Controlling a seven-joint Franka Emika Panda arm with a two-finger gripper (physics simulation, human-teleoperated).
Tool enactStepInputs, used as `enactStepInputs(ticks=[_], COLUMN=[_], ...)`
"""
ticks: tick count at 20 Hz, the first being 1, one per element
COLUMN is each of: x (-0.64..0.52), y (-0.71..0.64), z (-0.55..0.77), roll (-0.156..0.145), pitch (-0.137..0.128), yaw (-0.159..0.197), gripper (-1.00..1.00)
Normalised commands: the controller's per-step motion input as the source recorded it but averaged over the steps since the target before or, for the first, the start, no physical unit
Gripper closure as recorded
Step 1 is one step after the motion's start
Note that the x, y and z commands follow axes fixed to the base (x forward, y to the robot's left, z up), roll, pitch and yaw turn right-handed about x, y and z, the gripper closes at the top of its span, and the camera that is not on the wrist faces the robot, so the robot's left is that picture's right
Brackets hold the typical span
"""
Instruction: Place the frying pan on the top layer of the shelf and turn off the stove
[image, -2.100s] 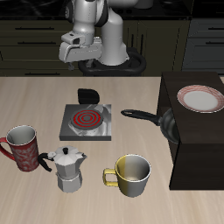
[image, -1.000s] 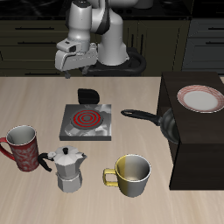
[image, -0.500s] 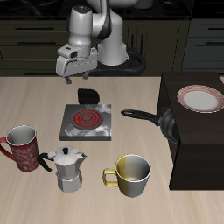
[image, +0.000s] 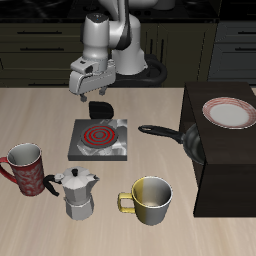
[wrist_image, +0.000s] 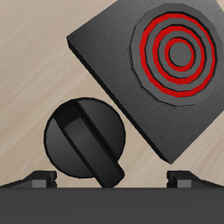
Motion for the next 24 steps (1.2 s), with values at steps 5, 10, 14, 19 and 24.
enactStepInputs(ticks=[5,10,14,19,24], x=[-0.05,-0.09,-0.12,-0.05,-0.11], y=[0.11,0.06,0.02,-0.06,-0.22], z=[-0.13,-0.2,-0.2,-0.16,-0.04], roll=[0.009,0.007,0.013,-0.006,-0.038], pitch=[0.017,0.02,0.02,0.026,0.004], yaw=[0.01,0.001,0.001,0.032,0.001], gripper=[-1.0,-1.0,-1.0,-1.0,-1.0])
